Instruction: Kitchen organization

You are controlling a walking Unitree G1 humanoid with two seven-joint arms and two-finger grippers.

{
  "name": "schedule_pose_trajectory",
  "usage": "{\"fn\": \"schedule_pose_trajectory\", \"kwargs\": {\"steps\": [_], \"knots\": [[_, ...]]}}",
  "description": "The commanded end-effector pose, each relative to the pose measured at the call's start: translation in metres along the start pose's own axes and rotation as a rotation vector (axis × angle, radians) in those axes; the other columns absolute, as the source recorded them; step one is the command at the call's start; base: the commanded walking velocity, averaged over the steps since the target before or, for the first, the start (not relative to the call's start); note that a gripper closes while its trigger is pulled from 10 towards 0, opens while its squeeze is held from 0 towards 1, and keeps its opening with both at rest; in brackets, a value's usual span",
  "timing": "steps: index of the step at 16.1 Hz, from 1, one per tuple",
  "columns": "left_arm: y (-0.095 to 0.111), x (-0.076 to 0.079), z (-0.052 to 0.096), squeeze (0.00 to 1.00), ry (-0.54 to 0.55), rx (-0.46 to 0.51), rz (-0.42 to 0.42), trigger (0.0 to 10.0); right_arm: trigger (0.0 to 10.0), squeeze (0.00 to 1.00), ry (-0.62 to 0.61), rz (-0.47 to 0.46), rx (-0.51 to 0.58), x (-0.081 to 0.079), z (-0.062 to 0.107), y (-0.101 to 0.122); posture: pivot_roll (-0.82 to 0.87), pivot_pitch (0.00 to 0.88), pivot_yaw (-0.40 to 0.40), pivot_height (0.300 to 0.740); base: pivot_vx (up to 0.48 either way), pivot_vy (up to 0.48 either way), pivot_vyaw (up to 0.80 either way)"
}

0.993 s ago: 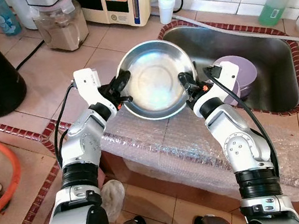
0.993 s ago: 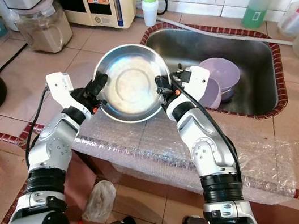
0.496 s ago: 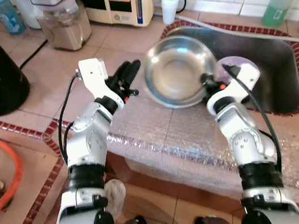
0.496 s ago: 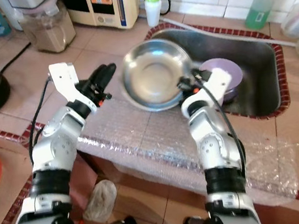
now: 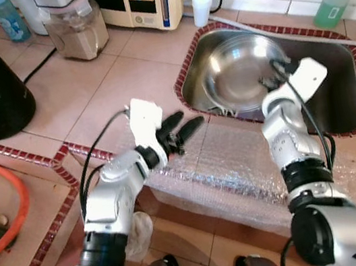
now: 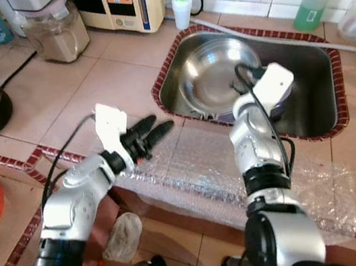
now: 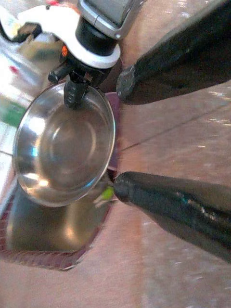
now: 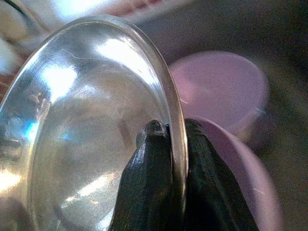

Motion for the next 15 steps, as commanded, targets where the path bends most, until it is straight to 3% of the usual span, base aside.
{"fn": "schedule_pose_trajectory", "kwargs": {"steps": [1, 2, 3, 4, 5, 11, 15], "knots": [[-0.003, 0.007, 0.002, 1.0, -0.021, -0.029, -0.049, 10.0, 6.7, 0.0, -0.051, 0.046, 0.001, 0.005, -0.003, 0.0, 0.06, 0.149, 0.066, 0.74, 0.0, 0.0, 0.0], [-0.006, 0.008, 0.003, 1.0, -0.016, -0.048, -0.064, 10.0, 10.0, 0.0, -0.091, 0.09, -0.022, 0.013, -0.004, -0.008, 0.07, 0.148, 0.068, 0.74, 0.0, 0.0, 0.0], [-0.006, 0.008, 0.003, 1.0, -0.014, -0.05, -0.065, 10.0, 10.0, 0.0, -0.1, 0.082, -0.032, 0.016, -0.004, -0.012, 0.07, 0.147, 0.07, 0.74, 0.0, 0.0, 0.0], [-0.006, 0.008, 0.003, 1.0, -0.012, -0.055, -0.076, 10.0, 10.0, 0.6, -0.125, 0.083, -0.048, 0.022, -0.004, -0.018, 0.08, 0.145, 0.073, 0.74, 0.0, 0.0, 0.0], [-0.004, 0.008, 0.004, 1.0, -0.002, -0.056, -0.1, 10.0, 10.0, 1.0, -0.13, 0.08, -0.048, 0.023, -0.004, -0.021, 0.08, 0.141, 0.076, 0.74, 0.0, 0.0, 0.0], [0.013, -0.009, -0.002, 1.0, 0.071, -0.023, -0.168, 10.0, 10.0, 1.0, -0.125, 0.118, -0.042, 0.028, 0.0, -0.035, 0.07, 0.108, 0.087, 0.74, 0.0, 0.0, 0.0], [0.022, -0.022, -0.005, 1.0, 0.115, 0.0, -0.2, 10.0, 10.0, 1.0, -0.069, 0.231, 0.006, 0.038, 0.006, -0.042, 0.05, 0.074, 0.092, 0.74, 0.0, 0.0, 0.0]]}}
Point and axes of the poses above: a point about 5 cm out from each wrist's last joint towards the gripper, its own z axis pointing back from the gripper into the wrist, its own y axis along the axis of the wrist's last joint, x = y × z, the point moved 6 cm from there along -z, pointing out of the wrist towards the gripper
